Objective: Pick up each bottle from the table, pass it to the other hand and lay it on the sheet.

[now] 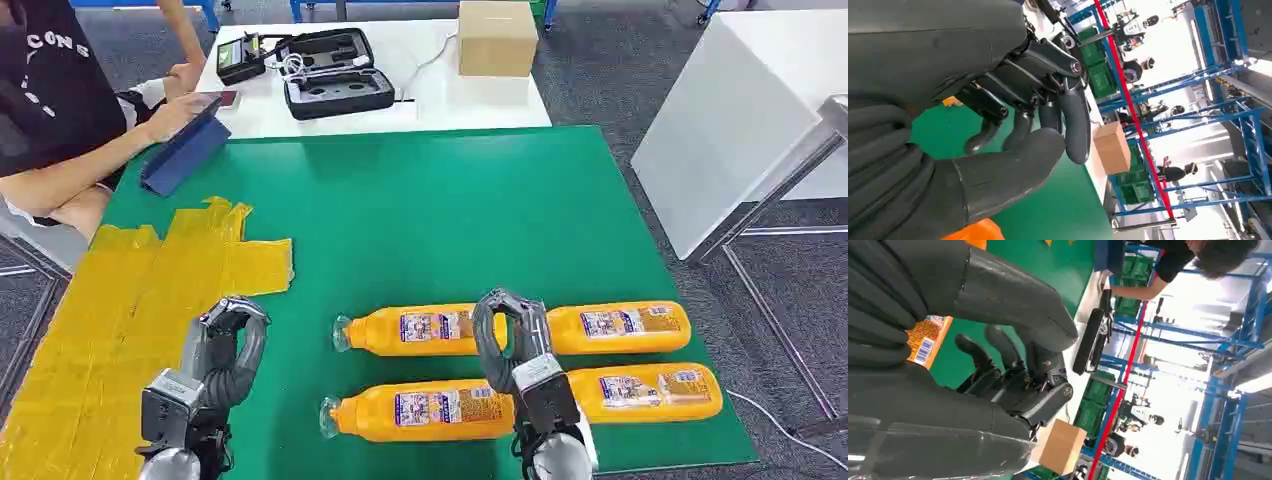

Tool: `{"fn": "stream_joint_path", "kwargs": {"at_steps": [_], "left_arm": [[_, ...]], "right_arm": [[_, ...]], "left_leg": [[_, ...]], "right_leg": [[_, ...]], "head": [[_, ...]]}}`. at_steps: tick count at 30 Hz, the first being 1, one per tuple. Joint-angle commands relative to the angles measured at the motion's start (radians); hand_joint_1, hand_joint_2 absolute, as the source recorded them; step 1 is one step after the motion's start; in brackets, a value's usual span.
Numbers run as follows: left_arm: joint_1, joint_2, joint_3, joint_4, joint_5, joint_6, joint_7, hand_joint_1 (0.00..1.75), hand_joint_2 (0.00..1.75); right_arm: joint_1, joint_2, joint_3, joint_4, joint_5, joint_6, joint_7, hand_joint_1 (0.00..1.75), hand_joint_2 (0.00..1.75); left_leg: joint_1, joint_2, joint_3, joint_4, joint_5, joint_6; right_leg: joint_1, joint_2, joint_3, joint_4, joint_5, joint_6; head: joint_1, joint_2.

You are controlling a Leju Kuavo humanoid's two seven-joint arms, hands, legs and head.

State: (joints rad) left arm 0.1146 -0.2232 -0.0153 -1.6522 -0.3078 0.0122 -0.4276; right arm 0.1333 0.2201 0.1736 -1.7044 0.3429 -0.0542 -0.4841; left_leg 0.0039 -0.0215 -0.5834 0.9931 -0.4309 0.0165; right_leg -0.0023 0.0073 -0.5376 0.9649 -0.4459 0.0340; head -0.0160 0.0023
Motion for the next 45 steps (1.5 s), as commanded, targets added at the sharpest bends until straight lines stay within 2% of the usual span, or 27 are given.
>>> {"fn": "stream_joint_path", "kwargs": {"at_steps": [1,2,3,5,7,10,16,22,27,39,42,45], "left_arm": [[0.006,-0.011,-0.138,0.064,0.014,0.108,-0.068,1.75,1.75],[0.005,-0.002,-0.155,0.065,0.015,0.133,-0.054,0.61,1.75],[0.005,0.004,-0.162,0.063,0.018,0.165,-0.045,0.00,1.75],[0.001,0.011,-0.164,0.061,0.025,0.171,-0.027,0.00,1.75],[0.001,0.007,-0.150,0.056,0.033,0.160,-0.006,0.00,1.75],[-0.004,-0.001,-0.137,0.052,0.035,0.133,0.013,0.00,1.75],[-0.030,-0.013,-0.117,0.073,0.035,0.100,0.030,0.00,1.75],[-0.048,-0.022,-0.100,0.094,0.030,0.079,0.036,0.00,1.75],[-0.064,-0.026,-0.083,0.121,0.032,0.067,0.036,0.00,1.75],[-0.065,-0.032,-0.079,0.128,0.031,0.068,0.036,0.00,1.75],[-0.060,-0.034,-0.079,0.128,0.028,0.065,0.040,0.00,1.75],[-0.055,-0.041,-0.080,0.129,0.023,0.064,0.047,0.00,1.75]], "right_arm": [[-0.086,0.061,0.127,0.238,0.071,-0.195,0.108,0.94,1.75],[-0.104,0.042,0.160,0.257,0.127,-0.247,0.139,0.00,1.75],[-0.119,0.017,0.187,0.260,0.174,-0.280,0.186,0.00,1.75],[-0.130,-0.009,0.201,0.243,0.243,-0.321,0.218,0.00,1.75],[-0.157,-0.051,0.231,0.242,0.478,-0.351,0.327,0.00,1.75],[-0.199,-0.078,0.271,0.280,0.660,-0.308,0.433,0.00,1.75],[-0.284,-0.102,0.343,0.413,0.846,-0.242,0.530,0.00,1.75],[-0.347,-0.126,0.410,0.536,0.921,-0.186,0.573,0.00,1.75],[-0.400,-0.182,0.455,0.645,0.950,-0.108,0.590,0.00,1.75],[-0.405,-0.220,0.416,0.694,0.954,-0.102,0.614,0.00,1.75],[-0.397,-0.219,0.386,0.697,0.966,-0.095,0.659,0.00,1.75],[-0.416,-0.208,0.353,0.771,1.010,-0.079,0.727,0.00,1.75]], "left_leg": [[0.001,0.003,0.004,-0.002,-0.001,-0.001],[0.001,0.005,0.004,-0.002,-0.001,-0.001],[0.001,0.006,0.005,-0.002,-0.001,-0.001],[0.001,0.006,0.005,-0.002,-0.001,-0.001],[0.001,0.003,0.005,-0.002,-0.001,0.000],[0.001,0.004,0.004,-0.002,-0.001,0.000],[0.000,0.002,0.003,-0.001,0.000,0.000],[0.001,0.003,0.005,-0.002,0.000,0.000],[0.000,0.002,0.005,-0.002,-0.001,0.000],[0.000,0.000,0.004,-0.001,-0.001,0.000],[0.000,0.000,0.003,-0.001,0.000,0.000],[0.000,-0.001,0.004,-0.001,0.000,0.000]], "right_leg": [[0.001,0.001,0.004,-0.002,0.000,0.000],[0.001,0.003,0.004,-0.002,0.000,0.000],[0.001,0.004,0.005,-0.003,0.000,0.000],[0.001,0.004,0.005,-0.003,0.000,0.000],[0.001,0.001,0.005,-0.003,0.000,0.000],[0.001,0.002,0.004,-0.003,0.001,0.000],[0.001,0.001,0.003,-0.002,0.001,0.000],[0.001,0.001,0.005,-0.003,0.000,0.000],[0.001,0.000,0.006,-0.004,0.000,0.000],[0.000,-0.002,0.005,-0.002,-0.001,0.000],[0.000,-0.002,0.004,-0.002,0.000,0.000],[0.000,-0.003,0.005,-0.003,0.000,0.000]], "head": [[0.000,0.000],[0.000,0.000],[0.000,0.000],[0.000,0.000],[0.001,0.000],[0.000,0.000],[0.000,0.000],[0.000,0.000],[0.000,0.000],[0.000,0.000],[0.000,0.000],[0.000,0.000]]}}
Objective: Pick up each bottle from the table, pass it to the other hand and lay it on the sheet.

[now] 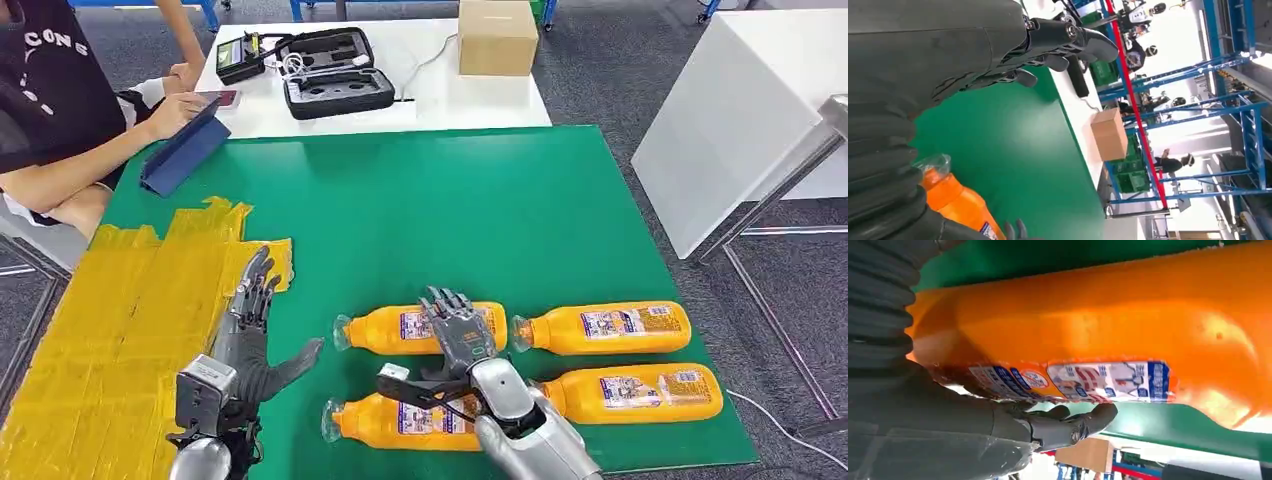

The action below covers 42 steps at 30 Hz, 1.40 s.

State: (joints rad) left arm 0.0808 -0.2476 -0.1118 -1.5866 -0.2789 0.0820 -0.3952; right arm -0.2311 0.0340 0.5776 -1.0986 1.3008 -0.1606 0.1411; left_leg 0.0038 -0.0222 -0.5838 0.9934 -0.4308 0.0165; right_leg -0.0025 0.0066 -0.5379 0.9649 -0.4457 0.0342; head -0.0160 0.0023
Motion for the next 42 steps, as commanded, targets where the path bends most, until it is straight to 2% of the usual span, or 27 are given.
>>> {"fn": "stream_joint_path", "kwargs": {"at_steps": [1,8,9,10,11,23,26,28,30,33,37,39,42], "left_arm": [[-0.022,-0.018,0.016,0.066,-0.007,-0.007,0.016,0.00,1.75],[-0.024,-0.018,0.012,0.069,-0.010,-0.008,0.020,0.00,1.75],[-0.025,-0.018,0.010,0.070,-0.011,-0.008,0.021,0.00,1.75],[-0.025,-0.018,0.010,0.070,-0.011,-0.008,0.021,0.00,1.75],[-0.022,-0.018,0.006,0.071,-0.015,-0.007,0.026,0.00,1.75],[-0.015,-0.020,0.005,0.065,-0.016,-0.005,0.027,0.00,1.75],[-0.012,-0.021,0.005,0.056,-0.016,-0.003,0.027,0.00,1.75],[-0.008,-0.023,0.002,0.049,-0.018,-0.002,0.027,0.00,1.75],[0.001,-0.022,-0.013,0.035,-0.032,0.001,0.030,0.00,1.75],[0.004,-0.021,-0.044,0.033,-0.061,0.016,0.041,0.00,1.75],[0.004,-0.021,-0.054,0.041,-0.062,0.021,0.044,0.00,1.75],[-0.005,-0.011,-0.072,0.047,-0.062,0.022,0.044,0.00,1.75],[-0.025,-0.009,-0.096,0.069,-0.033,0.015,0.064,0.00,1.75]], "right_arm": [[-0.060,-0.012,-0.063,0.192,0.056,0.019,0.106,0.00,1.75],[-0.067,0.001,-0.079,0.224,0.051,0.010,0.097,0.00,1.75],[-0.073,0.017,-0.091,0.251,0.051,-0.006,0.079,0.09,1.75],[-0.073,0.017,-0.091,0.251,0.051,-0.006,0.079,0.59,1.75],[-0.079,0.034,-0.100,0.266,0.051,-0.011,0.064,1.75,1.75],[-0.081,0.039,-0.105,0.265,0.049,-0.018,0.053,1.75,1.75],[-0.073,0.049,-0.122,0.232,0.032,-0.055,0.031,1.75,1.75],[-0.047,0.064,-0.152,0.166,-0.004,-0.120,0.001,1.75,1.75],[0.027,0.099,-0.216,-0.010,-0.103,-0.242,-0.082,1.75,1.75],[0.113,0.134,-0.257,-0.209,-0.222,-0.340,-0.206,1.75,1.75],[0.128,0.134,-0.261,-0.230,-0.221,-0.339,-0.207,1.75,1.75],[0.141,0.161,-0.281,-0.242,-0.320,-0.394,-0.314,1.75,1.75],[0.168,0.193,-0.290,-0.286,-0.446,-0.421,-0.421,1.75,1.75]], "left_leg": [[0.000,0.000,0.003,-0.002,0.000,0.000],[0.000,0.001,0.004,-0.002,0.000,0.000],[0.000,0.001,0.005,-0.002,0.000,0.000],[0.001,0.002,0.006,-0.002,0.000,0.000],[0.000,0.000,0.007,-0.002,0.000,0.000],[0.000,0.000,0.012,-0.002,0.000,0.000],[0.001,0.001,0.012,-0.002,0.000,-0.001],[0.000,0.000,0.011,-0.001,0.000,0.000],[0.001,0.001,0.011,-0.001,0.000,-0.001],[0.000,-0.001,0.008,0.001,-0.001,-0.001],[0.000,-0.001,0.007,0.000,-0.001,0.000],[0.000,0.000,0.006,0.000,-0.001,0.000],[0.000,0.000,0.004,0.000,-0.001,0.000]], "right_leg": [[0.000,-0.001,0.004,-0.002,0.000,0.000],[0.000,-0.001,0.004,-0.002,0.000,0.000],[0.001,-0.001,0.006,-0.003,0.000,0.000],[0.001,-0.001,0.007,-0.004,0.000,0.000],[0.001,-0.002,0.008,-0.003,0.000,0.000],[0.000,-0.002,0.013,-0.003,0.000,0.000],[0.001,-0.002,0.014,-0.004,0.000,0.000],[0.000,-0.001,0.011,-0.002,0.000,0.000],[0.001,-0.002,0.012,-0.002,-0.001,0.000],[0.000,-0.002,0.008,0.000,-0.001,0.000],[0.000,-0.002,0.008,-0.001,-0.001,0.000],[0.000,-0.002,0.007,-0.001,-0.001,0.000],[0.000,-0.002,0.005,-0.001,-0.001,0.000]], "head": [[0.000,0.000],[0.000,0.000],[0.000,0.000],[0.000,0.000],[0.000,0.000],[0.000,0.000],[0.000,0.000],[0.000,0.000],[0.000,0.000],[0.000,0.000],[0.000,0.000],[0.000,0.000],[0.000,0.000]]}}
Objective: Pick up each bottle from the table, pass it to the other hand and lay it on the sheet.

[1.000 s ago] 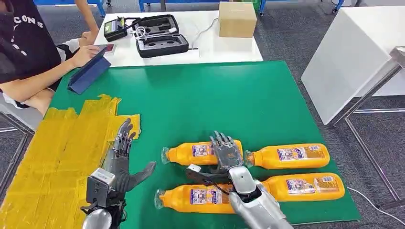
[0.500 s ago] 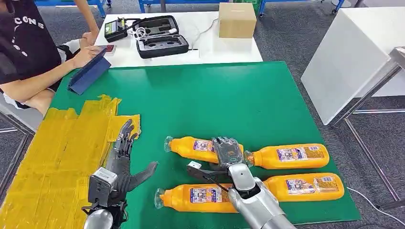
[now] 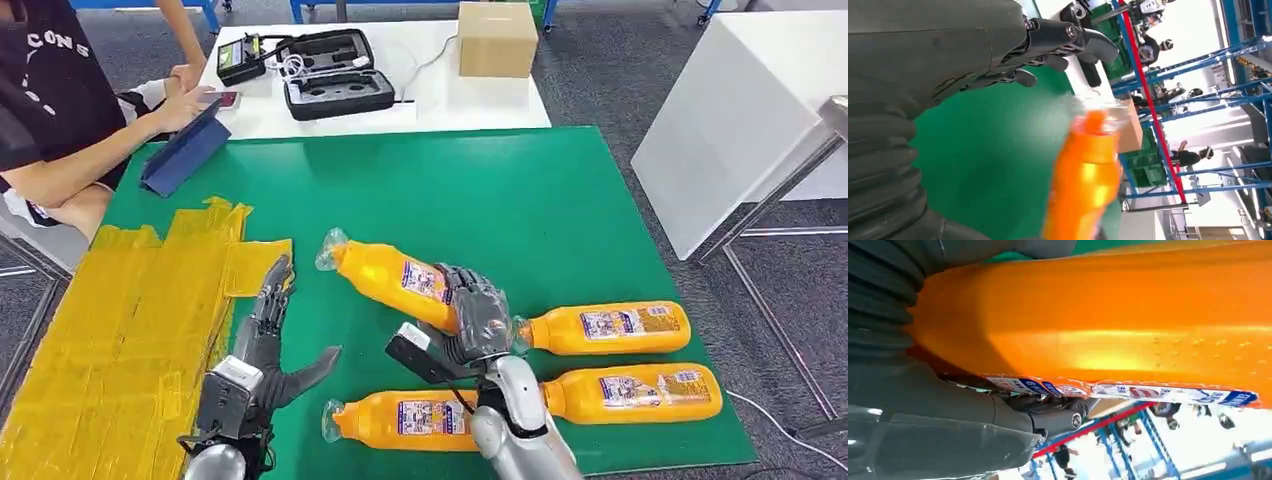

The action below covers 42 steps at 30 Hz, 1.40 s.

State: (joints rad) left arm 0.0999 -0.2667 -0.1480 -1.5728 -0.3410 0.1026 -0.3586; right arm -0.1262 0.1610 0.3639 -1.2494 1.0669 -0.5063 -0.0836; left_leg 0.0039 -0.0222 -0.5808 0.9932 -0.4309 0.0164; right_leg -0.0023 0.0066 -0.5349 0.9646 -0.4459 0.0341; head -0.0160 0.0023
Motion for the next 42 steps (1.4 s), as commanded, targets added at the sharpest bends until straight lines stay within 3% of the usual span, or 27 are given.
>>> {"fn": "stream_joint_path", "kwargs": {"at_steps": [1,7,12,24,29,35,42], "left_arm": [[-0.052,0.014,-0.066,0.064,0.050,-0.014,0.034,0.00,1.75],[-0.092,0.036,-0.108,0.089,0.114,-0.019,0.042,0.00,1.75],[-0.108,0.051,-0.123,0.090,0.162,-0.034,0.044,0.00,1.75],[-0.123,0.074,-0.143,0.081,0.264,-0.089,0.049,0.00,1.75],[-0.141,0.083,-0.156,0.096,0.285,-0.100,0.052,0.00,1.75],[-0.142,0.083,-0.156,0.097,0.287,-0.101,0.052,0.00,1.75],[-0.167,0.104,-0.146,0.180,0.391,-0.180,0.078,0.00,1.75]], "right_arm": [[0.067,0.074,-0.075,-0.139,-0.232,-0.085,-0.214,1.75,1.75],[0.075,0.108,-0.069,-0.103,-0.390,-0.069,-0.302,1.75,1.75],[0.056,0.124,-0.026,-0.002,-0.489,0.053,-0.344,1.75,1.75],[-0.006,0.125,0.109,0.193,-0.471,0.079,-0.356,1.75,1.75],[-0.038,0.128,0.198,0.270,-0.399,0.026,-0.363,1.75,1.75],[-0.040,0.128,0.203,0.273,-0.396,0.023,-0.364,1.75,1.75],[-0.047,0.117,0.281,0.270,-0.351,-0.071,-0.382,1.75,1.75]], "left_leg": [[0.000,0.000,0.001,0.000,-0.001,0.000],[0.000,0.000,0.002,-0.001,0.000,-0.001],[0.000,0.001,0.003,-0.002,-0.001,-0.001],[0.000,0.003,0.001,-0.002,-0.001,0.000],[0.001,0.004,0.002,-0.002,-0.001,-0.001],[0.001,0.003,0.003,-0.002,-0.001,-0.001],[0.000,0.002,0.001,-0.002,-0.001,-0.001]], "right_leg": [[0.000,-0.002,0.002,0.000,-0.002,0.000],[0.001,-0.003,0.003,-0.002,-0.001,0.000],[0.001,-0.001,0.003,-0.002,-0.001,0.000],[0.001,0.001,0.002,-0.002,0.000,0.000],[0.001,0.001,0.002,-0.002,0.000,-0.001],[0.001,0.000,0.003,-0.002,-0.001,-0.001],[0.001,0.000,0.002,-0.002,-0.001,0.000]], "head": [[0.000,0.000],[0.000,0.000],[0.000,0.000],[0.000,0.000],[0.000,0.000],[0.000,0.000],[0.000,0.000]]}}
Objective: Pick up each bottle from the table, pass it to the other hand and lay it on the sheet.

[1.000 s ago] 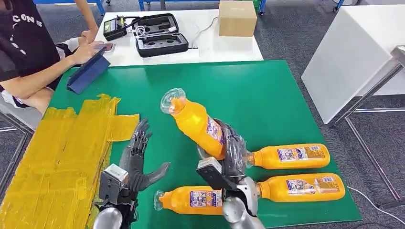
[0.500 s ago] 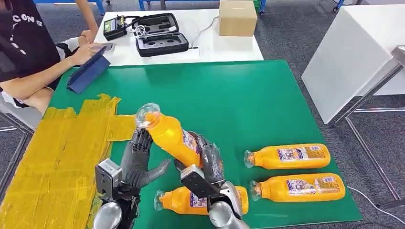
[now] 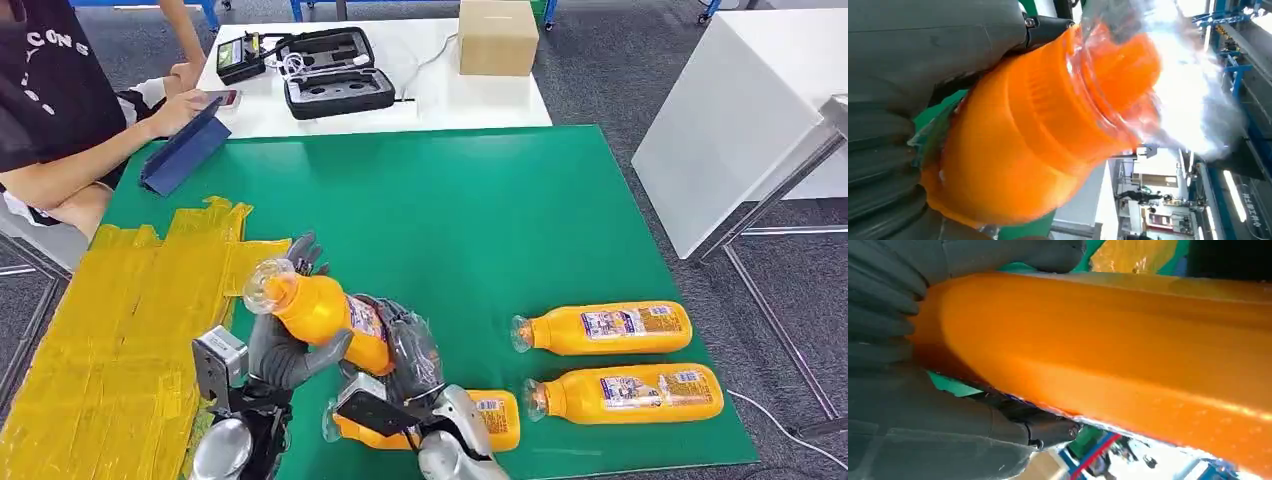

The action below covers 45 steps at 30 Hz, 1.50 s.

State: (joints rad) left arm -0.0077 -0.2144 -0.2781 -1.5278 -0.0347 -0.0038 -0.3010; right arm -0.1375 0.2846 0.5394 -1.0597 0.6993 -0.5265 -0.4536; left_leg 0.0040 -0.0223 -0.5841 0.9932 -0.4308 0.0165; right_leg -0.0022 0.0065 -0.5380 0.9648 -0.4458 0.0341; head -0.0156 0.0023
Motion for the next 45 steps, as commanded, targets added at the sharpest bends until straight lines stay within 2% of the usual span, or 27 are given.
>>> {"fn": "stream_joint_path", "kwargs": {"at_steps": [1,2,3,4,20,21,31,32,33,34,37,38,42,44,45], "left_arm": [[-0.062,0.056,-0.015,0.148,0.106,-0.093,0.024,0.00,1.75],[-0.063,0.066,-0.010,0.164,0.122,-0.108,0.020,0.00,1.75],[-0.063,0.067,-0.006,0.169,0.121,-0.107,0.013,0.47,1.75],[-0.063,0.067,-0.004,0.171,0.121,-0.107,0.011,0.79,1.75],[-0.063,0.067,-0.004,0.171,0.121,-0.107,0.011,0.79,1.75],[-0.062,0.065,-0.004,0.166,0.121,-0.106,0.013,1.75,1.75],[-0.045,0.053,0.063,0.133,0.186,-0.104,-0.016,1.75,1.75],[-0.043,0.052,0.080,0.113,0.188,-0.088,-0.027,1.75,1.75],[-0.042,0.053,0.094,0.088,0.170,-0.056,-0.040,1.75,1.75],[-0.041,0.057,0.108,0.061,0.131,-0.010,-0.059,1.75,1.75],[-0.053,0.069,0.143,-0.047,-0.254,0.283,-0.083,1.75,1.75],[-0.058,0.071,0.175,-0.093,-0.559,0.487,-0.040,1.75,1.75],[-0.050,0.086,0.247,-0.157,-1.001,0.595,0.107,1.75,1.75],[-0.049,0.099,0.263,-0.140,-1.222,0.655,0.188,1.75,1.75],[-0.050,0.100,0.270,-0.134,-1.240,0.664,0.198,1.75,1.75]], "right_arm": [[-0.037,-0.008,0.110,0.079,0.010,-0.051,-0.014,1.75,1.75],[-0.037,-0.011,0.117,0.072,-0.003,-0.057,-0.023,1.75,1.75],[-0.036,-0.014,0.121,0.065,-0.010,-0.062,-0.026,1.75,1.75],[-0.035,-0.015,0.122,0.060,-0.014,-0.065,-0.028,1.75,1.75],[-0.035,-0.015,0.122,0.060,-0.014,-0.065,-0.028,1.75,1.75],[-0.033,-0.017,0.123,0.053,-0.016,-0.066,-0.029,1.75,1.75],[-0.018,-0.029,0.119,-0.027,-0.057,-0.073,-0.025,1.75,1.75],[-0.013,-0.031,0.111,-0.039,-0.062,-0.078,-0.026,1.36,1.75],[-0.005,-0.033,0.102,-0.058,-0.065,-0.080,-0.025,0.09,1.75],[0.003,-0.035,0.092,-0.080,-0.068,-0.083,-0.024,0.00,1.75],[0.063,-0.043,0.042,-0.226,-0.033,-0.054,0.015,0.00,1.75],[0.099,-0.054,0.017,-0.334,-0.037,-0.013,0.028,0.00,1.75],[0.171,-0.087,-0.055,-0.548,-0.030,0.080,0.055,0.00,1.75],[0.197,-0.097,-0.090,-0.606,-0.032,0.109,0.052,0.00,1.75],[0.200,-0.100,-0.097,-0.615,-0.036,0.112,0.051,0.00,1.75]], "left_leg": [[0.001,0.002,0.006,-0.002,-0.001,-0.001],[0.000,0.002,0.005,-0.002,0.000,-0.001],[0.001,0.002,0.005,-0.002,-0.001,-0.001],[0.000,0.002,0.004,-0.002,0.000,-0.001],[0.000,0.002,0.004,-0.002,-0.001,-0.001],[0.000,0.001,0.003,-0.001,-0.001,0.000],[0.000,0.002,0.004,-0.001,-0.001,-0.001],[0.000,0.003,0.004,-0.001,-0.002,-0.001],[0.001,0.004,0.005,-0.001,-0.002,-0.001],[0.000,0.002,0.002,0.000,-0.001,-0.001],[0.001,0.001,0.000,0.000,-0.001,-0.001],[0.001,0.001,0.001,0.001,-0.001,-0.001],[0.002,-0.001,0.000,0.002,-0.002,-0.001],[0.001,-0.001,0.001,0.000,-0.001,0.000],[0.001,0.000,0.002,0.000,-0.002,0.000]], "right_leg": [[0.001,0.000,0.006,-0.003,-0.001,0.000],[0.000,0.000,0.005,-0.002,0.000,0.000],[0.001,0.000,0.006,-0.003,0.000,-0.001],[0.000,0.001,0.004,-0.002,0.000,0.000],[0.001,0.000,0.004,-0.002,-0.001,0.000],[0.000,0.000,0.003,-0.001,0.000,0.000],[0.001,0.000,0.004,-0.002,-0.001,0.000],[0.001,0.001,0.005,-0.002,-0.001,0.000],[0.001,0.001,0.006,-0.002,-0.002,0.000],[0.000,0.000,0.003,-0.001,-0.001,0.000],[0.001,0.000,0.001,0.000,-0.001,0.000],[0.001,-0.001,0.002,0.000,-0.001,0.000],[0.002,-0.003,0.001,0.001,-0.003,0.000],[0.001,-0.002,0.002,0.000,-0.002,0.000],[0.001,-0.002,0.003,-0.001,-0.002,0.000]], "head": [[0.000,0.000],[0.000,0.000],[0.000,0.000],[0.000,0.000],[0.000,0.000],[0.000,0.000],[0.000,0.000],[0.000,0.000],[0.000,0.000],[0.000,0.000],[0.000,0.000],[0.000,0.000],[0.000,0.000],[0.000,0.000],[0.000,0.000]]}}
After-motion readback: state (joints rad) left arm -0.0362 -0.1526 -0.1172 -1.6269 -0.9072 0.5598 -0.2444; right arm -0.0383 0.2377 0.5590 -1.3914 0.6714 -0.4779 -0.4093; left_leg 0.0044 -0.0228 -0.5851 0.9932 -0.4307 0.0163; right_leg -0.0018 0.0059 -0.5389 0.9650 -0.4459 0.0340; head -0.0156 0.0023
